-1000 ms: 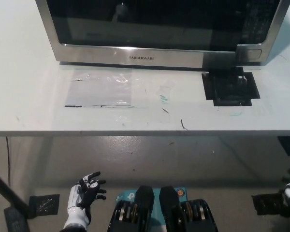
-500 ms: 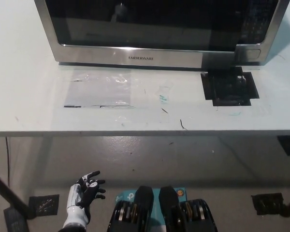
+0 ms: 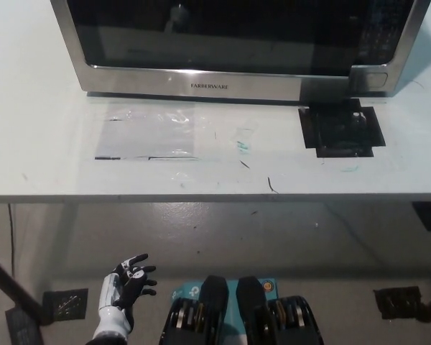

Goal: A microwave is kept infront of the robot with its door slightly ajar. The robot uses its right hand to push the door towards the left to open it.

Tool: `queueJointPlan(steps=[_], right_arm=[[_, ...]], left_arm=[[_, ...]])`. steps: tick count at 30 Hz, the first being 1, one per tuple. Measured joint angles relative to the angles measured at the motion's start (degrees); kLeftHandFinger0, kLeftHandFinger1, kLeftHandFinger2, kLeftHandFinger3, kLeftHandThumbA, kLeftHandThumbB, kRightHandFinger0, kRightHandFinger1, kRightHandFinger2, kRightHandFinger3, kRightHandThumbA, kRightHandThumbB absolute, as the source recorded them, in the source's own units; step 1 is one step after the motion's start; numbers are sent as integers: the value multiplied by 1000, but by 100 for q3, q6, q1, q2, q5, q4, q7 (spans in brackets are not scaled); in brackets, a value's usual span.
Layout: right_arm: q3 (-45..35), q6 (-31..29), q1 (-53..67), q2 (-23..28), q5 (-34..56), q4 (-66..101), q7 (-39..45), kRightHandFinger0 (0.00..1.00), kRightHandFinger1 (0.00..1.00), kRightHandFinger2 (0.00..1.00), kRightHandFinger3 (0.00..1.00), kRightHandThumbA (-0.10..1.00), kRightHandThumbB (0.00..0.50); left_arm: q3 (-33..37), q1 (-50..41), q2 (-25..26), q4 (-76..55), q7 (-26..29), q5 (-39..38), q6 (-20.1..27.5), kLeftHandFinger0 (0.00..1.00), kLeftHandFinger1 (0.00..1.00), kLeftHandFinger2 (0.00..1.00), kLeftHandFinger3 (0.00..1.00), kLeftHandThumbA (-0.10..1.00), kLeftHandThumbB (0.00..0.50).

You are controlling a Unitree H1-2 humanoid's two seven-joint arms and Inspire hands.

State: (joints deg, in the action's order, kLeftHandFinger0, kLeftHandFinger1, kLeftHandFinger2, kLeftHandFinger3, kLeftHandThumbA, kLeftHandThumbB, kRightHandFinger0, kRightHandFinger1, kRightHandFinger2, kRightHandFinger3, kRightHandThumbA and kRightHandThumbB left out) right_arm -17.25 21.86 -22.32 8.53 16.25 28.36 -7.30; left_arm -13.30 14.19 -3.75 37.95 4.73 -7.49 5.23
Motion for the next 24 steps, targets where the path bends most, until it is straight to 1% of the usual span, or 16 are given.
queueJointPlan(steps=[1,3,5,6,8,9,11,13,14,15,17,18,19,20,22,24], right_arm=[[36,13,-182,12,-7,-127,-1,408,599,693,823,422,218],[74,19,-423,19,-35,-337,-5,441,607,690,824,414,170],[131,4,-659,34,-85,-685,-1,478,615,684,823,395,176],[145,-11,-741,40,-99,-850,4,472,598,672,831,378,176],[212,-86,-1046,71,-151,-1410,21,452,589,666,828,368,159],[250,-137,-1185,102,-183,-1668,29,420,565,649,816,406,185],[383,-277,-1509,197,-283,-2268,43,438,575,654,838,425,184],[509,-402,-1812,325,-398,-2816,58,459,607,694,869,416,213],[570,-453,-1944,368,-437,-3060,65,461,613,703,878,418,213],[651,-526,-2105,428,-498,-3362,78,466,619,688,844,387,200],[786,-674,-2376,520,-627,-3942,91,438,612,686,822,355,178],[848,-752,-2476,556,-690,-4195,96,469,644,704,839,319,180],[892,-808,-2536,577,-737,-4376,98,483,658,715,844,340,190],[938,-878,-2591,592,-788,-4590,101,498,667,716,839,341,204],[1014,-1004,-2683,613,-880,-5011,104,531,690,722,843,359,210],[1069,-1097,-2732,636,-970,-5352,104,509,685,725,822,336,197]], left_arm=[[3,1,1,0,0,1,0,311,318,425,547,16,0],[4,1,2,1,-1,0,-1,322,331,431,551,36,0],[14,1,11,1,-2,0,0,317,325,429,555,52,0],[20,0,14,2,-2,1,1,315,319,418,540,56,13],[20,1,13,4,-3,-4,2,318,323,422,536,52,10],[22,3,10,4,-4,-5,2,317,321,421,535,53,0],[29,1,8,8,-4,-4,2,308,312,416,540,31,0],[44,5,4,7,-4,-2,5,314,318,421,538,19,0],[46,2,4,9,-3,-2,4,317,320,422,536,18,0],[48,2,5,7,-3,-2,4,341,341,439,542,31,0],[50,1,7,5,-3,-1,4,355,352,455,557,32,0],[56,1,5,0,-3,0,3,364,357,464,566,31,0],[61,1,4,-5,-3,0,3,385,372,480,581,25,0],[66,0,5,-9,-3,0,0,365,351,462,573,10,0],[76,0,11,-16,-3,5,0,342,339,453,562,-10,0],[83,0,9,-16,-3,9,-1,328,325,429,539,-8,0]])
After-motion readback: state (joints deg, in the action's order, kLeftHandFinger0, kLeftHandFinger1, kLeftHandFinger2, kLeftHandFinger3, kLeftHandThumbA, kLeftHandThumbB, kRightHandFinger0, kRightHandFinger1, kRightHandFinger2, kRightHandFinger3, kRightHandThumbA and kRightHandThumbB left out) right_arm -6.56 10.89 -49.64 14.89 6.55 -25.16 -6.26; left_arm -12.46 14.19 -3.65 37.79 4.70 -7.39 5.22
